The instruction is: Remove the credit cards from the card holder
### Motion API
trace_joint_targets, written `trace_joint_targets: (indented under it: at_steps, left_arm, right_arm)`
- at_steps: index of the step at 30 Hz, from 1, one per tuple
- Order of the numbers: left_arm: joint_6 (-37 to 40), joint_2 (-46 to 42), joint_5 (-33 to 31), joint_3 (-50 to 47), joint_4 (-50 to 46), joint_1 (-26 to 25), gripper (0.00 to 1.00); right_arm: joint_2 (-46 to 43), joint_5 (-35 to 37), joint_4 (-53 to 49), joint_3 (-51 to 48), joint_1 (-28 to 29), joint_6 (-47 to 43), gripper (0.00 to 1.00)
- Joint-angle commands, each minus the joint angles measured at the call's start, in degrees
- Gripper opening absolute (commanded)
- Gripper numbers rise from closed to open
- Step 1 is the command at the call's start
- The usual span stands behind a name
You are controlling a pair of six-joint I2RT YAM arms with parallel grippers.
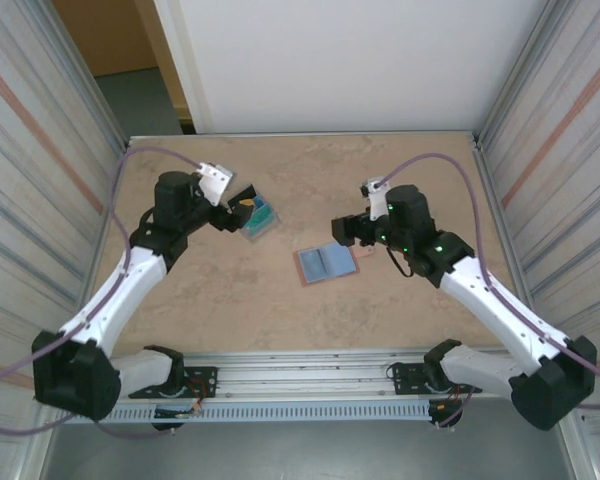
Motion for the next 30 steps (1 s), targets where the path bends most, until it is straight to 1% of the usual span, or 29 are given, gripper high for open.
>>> trace_joint_targets:
  at_steps: [1,4,8,13,17,22,26,30]
  left_arm:
    - [-9.7,-6.4,-9.7,-4.3,2.5,0.0,0.99]
    - [-13.8,-11.8,-13.8,-7.4,1.3,0.0,0.99]
    - [-18.4,-18.3,-16.9,-11.7,1.6,0.2,0.99]
    - [-25.1,-24.9,-21.4,-16.1,1.9,0.3,0.99]
    - [-27.6,-27.4,-23.5,-17.9,0.2,0.2,0.99]
    - [-30.1,-28.0,-26.4,-17.9,-3.6,0.2,0.99]
    - [-29.0,-28.9,-23.7,-20.2,-1.0,0.3,0.99]
    - [-29.5,-28.5,-22.6,-20.3,-1.9,0.3,0.99]
  right_arm:
    - [4.2,3.8,-4.4,2.1,3.2,1.8,0.84]
    - [9.8,5.8,-6.9,3.4,6.3,3.1,0.76]
    - [17.5,7.1,-11.1,6.9,9.7,4.7,0.62]
    - [25.5,8.3,-13.8,10.5,13.1,4.8,0.5]
    - [31.7,7.0,-15.8,13.4,13.3,4.4,0.49]
    - [37.3,5.5,-16.0,16.0,13.3,3.6,0.49]
    - [40.5,4.7,-15.7,17.7,13.2,3.1,0.51]
    - [43.0,4.2,-15.6,19.0,13.1,2.9,0.51]
